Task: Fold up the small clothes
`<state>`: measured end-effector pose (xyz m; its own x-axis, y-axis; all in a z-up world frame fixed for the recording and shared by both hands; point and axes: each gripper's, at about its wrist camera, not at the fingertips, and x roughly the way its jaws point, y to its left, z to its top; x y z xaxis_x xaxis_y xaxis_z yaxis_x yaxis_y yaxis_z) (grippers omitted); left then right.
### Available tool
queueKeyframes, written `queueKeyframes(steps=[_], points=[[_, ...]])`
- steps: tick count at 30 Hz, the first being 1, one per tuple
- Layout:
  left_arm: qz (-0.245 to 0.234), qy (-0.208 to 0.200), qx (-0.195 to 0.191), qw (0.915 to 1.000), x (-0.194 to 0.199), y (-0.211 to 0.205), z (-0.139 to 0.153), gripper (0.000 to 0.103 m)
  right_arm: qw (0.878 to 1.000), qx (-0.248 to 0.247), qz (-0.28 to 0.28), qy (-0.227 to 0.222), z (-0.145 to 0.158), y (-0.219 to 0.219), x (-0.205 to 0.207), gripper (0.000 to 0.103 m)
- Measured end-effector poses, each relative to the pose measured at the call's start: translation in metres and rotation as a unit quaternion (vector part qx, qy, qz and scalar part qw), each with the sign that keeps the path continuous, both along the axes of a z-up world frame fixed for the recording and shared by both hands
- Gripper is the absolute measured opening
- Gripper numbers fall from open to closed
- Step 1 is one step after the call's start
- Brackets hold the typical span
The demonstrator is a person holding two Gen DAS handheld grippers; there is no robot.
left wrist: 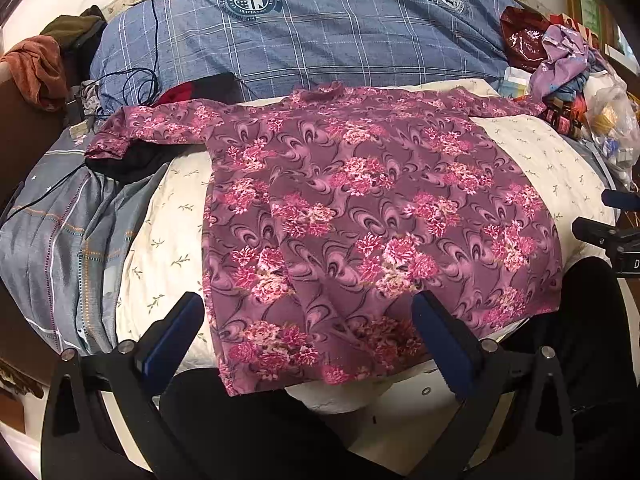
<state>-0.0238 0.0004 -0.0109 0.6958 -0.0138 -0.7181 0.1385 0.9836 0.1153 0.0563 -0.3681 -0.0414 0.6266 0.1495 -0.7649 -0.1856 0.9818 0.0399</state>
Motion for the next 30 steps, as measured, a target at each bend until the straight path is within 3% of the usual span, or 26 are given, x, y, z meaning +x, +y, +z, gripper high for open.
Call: queueKeyframes(steps=[10, 30], points=[[-0.007, 0.003, -0.018, 0.9998, 0.003, -0.002, 0.000, 0.103, 1.000, 0.000, -0.003, -0.005, -0.001, -0.002, 0.001, 0.103], [-0.027, -0.002, -0.012, 0.9996, -0.007, -0.012, 0.001, 0.103, 1.000, -0.001, -0.005, -0.016, 0.003, -0.007, -0.010, 0.103]])
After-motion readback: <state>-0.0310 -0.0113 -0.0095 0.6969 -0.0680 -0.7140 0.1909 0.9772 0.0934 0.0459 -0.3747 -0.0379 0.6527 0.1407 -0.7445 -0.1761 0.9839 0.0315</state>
